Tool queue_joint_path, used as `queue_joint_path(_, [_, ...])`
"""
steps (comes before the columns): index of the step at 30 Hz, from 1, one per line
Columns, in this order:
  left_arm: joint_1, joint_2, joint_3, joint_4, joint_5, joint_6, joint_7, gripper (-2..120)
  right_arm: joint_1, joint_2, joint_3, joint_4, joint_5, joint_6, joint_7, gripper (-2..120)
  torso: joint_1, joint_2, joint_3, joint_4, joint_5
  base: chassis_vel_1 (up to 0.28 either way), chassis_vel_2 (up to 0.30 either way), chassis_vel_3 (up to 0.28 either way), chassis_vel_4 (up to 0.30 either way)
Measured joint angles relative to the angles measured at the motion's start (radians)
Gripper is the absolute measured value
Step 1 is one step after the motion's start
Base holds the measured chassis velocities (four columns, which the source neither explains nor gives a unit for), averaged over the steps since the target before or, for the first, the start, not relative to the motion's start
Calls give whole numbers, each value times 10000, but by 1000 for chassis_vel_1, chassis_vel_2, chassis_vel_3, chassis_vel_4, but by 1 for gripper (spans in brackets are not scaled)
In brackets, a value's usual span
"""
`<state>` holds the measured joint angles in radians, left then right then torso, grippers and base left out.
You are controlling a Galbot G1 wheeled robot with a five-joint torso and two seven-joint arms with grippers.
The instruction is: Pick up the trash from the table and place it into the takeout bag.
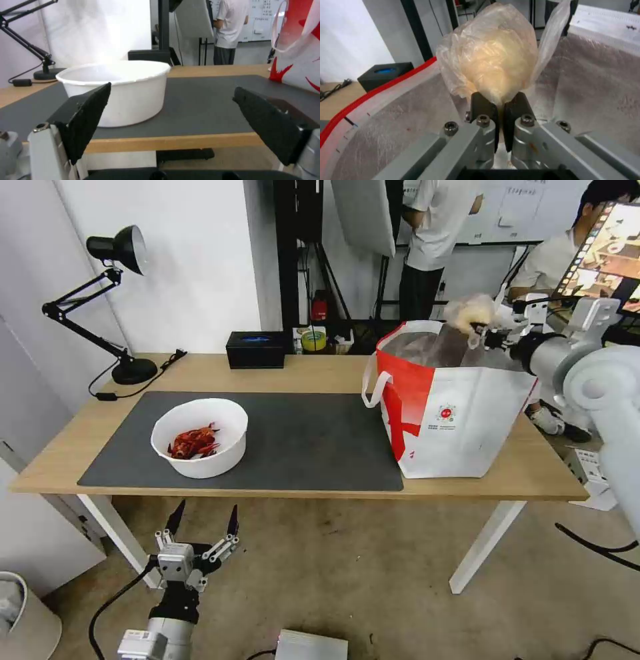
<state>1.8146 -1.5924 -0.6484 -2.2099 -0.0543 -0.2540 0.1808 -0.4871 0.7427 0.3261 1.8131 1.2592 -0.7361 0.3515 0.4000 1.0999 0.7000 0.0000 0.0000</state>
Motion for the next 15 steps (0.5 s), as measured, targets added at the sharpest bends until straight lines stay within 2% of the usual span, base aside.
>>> queue_joint_path(1, [0,0,-8,-44,-22,12,-12,100,-56,-39,-1,37,48,0,45,3,0,0,0,0,1,0,0,0,0])
queue_joint_path(3, [9,0,-29,-134,-55,80,-76,100,-191,-109,29,172,58,4,59,13,0,0,0,0,1,0,0,0,0])
queue_joint_path(4, [9,0,-29,-134,-55,80,-76,100,-191,-109,29,172,58,4,59,13,0,0,0,0,1,0,0,0,0])
queue_joint_path(6, [26,0,-34,-221,-88,153,-131,100,-290,-148,135,295,24,28,59,22,0,0,0,0,1,0,0,0,0])
queue_joint_path(8, [30,-1,-34,-240,-93,164,-145,100,-313,-159,164,328,12,36,58,24,0,0,0,0,1,0,0,0,0])
queue_joint_path(9, [36,-1,-18,-280,-100,177,-177,100,-373,-205,244,427,-41,105,34,32,-1,0,0,0,1,0,0,0,0])
queue_joint_path(10, [36,-1,-18,-280,-100,177,-177,100,-373,-205,244,427,-41,105,34,32,-1,0,0,0,1,0,0,0,0])
queue_joint_path(12, [36,-3,14,-309,-99,184,-187,100,-420,-248,257,476,-243,278,33,39,0,0,0,0,1,0,0,0,0])
queue_joint_path(13, [45,-4,29,-374,-99,202,-197,100,-462,-323,262,508,-443,448,34,47,0,0,0,0,1,0,0,0,0])
queue_joint_path(14, [45,-4,29,-374,-99,202,-197,100,-462,-323,262,508,-443,448,34,47,0,0,0,0,1,0,0,0,0])
queue_joint_path(15, [58,-6,31,-434,-99,219,-202,100,-480,-391,273,539,-453,504,44,52,0,0,0,0,1,0,0,0,0])
